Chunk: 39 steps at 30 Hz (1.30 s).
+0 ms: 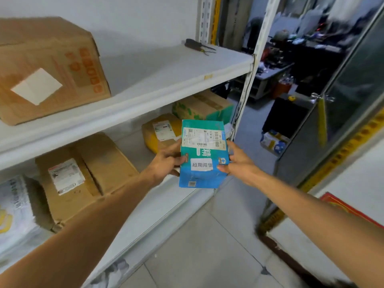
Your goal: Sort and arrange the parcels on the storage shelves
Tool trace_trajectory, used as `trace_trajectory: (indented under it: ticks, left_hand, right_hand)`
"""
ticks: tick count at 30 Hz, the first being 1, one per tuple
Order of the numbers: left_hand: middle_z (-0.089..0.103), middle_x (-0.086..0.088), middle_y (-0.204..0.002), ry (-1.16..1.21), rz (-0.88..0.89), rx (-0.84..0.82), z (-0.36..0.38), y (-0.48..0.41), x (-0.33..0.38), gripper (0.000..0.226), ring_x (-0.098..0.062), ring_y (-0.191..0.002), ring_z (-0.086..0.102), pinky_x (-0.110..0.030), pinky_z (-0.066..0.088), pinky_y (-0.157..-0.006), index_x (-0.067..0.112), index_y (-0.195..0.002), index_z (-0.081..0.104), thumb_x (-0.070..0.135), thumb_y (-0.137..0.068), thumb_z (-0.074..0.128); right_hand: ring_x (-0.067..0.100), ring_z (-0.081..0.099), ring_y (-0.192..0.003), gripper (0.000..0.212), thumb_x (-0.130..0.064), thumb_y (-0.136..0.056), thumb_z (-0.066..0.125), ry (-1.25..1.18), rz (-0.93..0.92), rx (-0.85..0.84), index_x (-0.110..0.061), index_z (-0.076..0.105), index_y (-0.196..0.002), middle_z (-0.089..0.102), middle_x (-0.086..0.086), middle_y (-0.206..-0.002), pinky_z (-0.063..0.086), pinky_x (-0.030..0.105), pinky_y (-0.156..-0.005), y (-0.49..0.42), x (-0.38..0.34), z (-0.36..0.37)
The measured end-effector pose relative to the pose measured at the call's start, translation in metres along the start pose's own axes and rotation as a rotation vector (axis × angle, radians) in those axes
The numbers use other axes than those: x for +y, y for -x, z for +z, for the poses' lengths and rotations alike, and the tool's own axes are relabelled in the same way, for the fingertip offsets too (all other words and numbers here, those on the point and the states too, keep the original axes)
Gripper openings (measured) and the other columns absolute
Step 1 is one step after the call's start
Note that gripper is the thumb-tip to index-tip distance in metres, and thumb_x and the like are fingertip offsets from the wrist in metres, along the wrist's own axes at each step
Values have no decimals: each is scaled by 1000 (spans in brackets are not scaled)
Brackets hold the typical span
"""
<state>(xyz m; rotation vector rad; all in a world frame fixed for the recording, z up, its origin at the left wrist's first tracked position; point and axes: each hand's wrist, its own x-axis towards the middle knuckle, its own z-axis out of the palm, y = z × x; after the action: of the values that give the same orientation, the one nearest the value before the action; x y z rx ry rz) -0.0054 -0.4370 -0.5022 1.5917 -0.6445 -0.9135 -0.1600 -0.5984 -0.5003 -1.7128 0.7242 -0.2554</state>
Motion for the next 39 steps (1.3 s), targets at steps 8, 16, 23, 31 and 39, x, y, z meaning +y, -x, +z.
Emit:
trace_trajectory:
  ticks: [8,16,23,31,39]
  left_hand:
    - [67,-4,-114,-16,-33,-309,125,-39,2,63,-20,-92,66,-50,56,-77,35,-144,38,-1,-95,52]
    - [63,-6,-123,-174,-33,-761,329,-54,-2,68,-19,-96,63,-53,55,-79,35,-148,29,1,-95,53]
    - [65,5,-108,-280,-52,-1150,518,-26,-6,72,-16,-96,63,-60,52,-84,36,-149,26,-1,-94,52]
    - [60,-5,-128,-366,-94,-1506,674,35,-9,71,-14,-103,60,-41,54,-81,30,-151,23,-2,-95,51]
    - [63,15,-104,-468,-136,-1816,817,85,-25,66,-15,-95,62,-45,55,-72,31,-149,29,-2,-96,49]
  right_hand:
    - [22,61,-112,75,14,-81,64,-60,117,326,-22,34,-139,62,5,-117,55,51,-87,73,59,-92]
    - [22,63,-105,65,13,-80,65,-153,250,834,-22,37,-127,59,7,-118,60,37,-72,202,141,-192]
    - [19,64,-103,68,8,-78,69,-251,383,1202,-18,35,-130,58,7,-120,60,34,-70,318,208,-268]
    - [20,62,-98,61,10,-79,68,-388,482,1528,-19,33,-121,55,3,-112,61,30,-63,425,241,-306]
    - [21,67,-86,54,14,-78,65,-464,548,1855,-11,34,-114,63,13,-109,60,36,-65,495,282,-343]
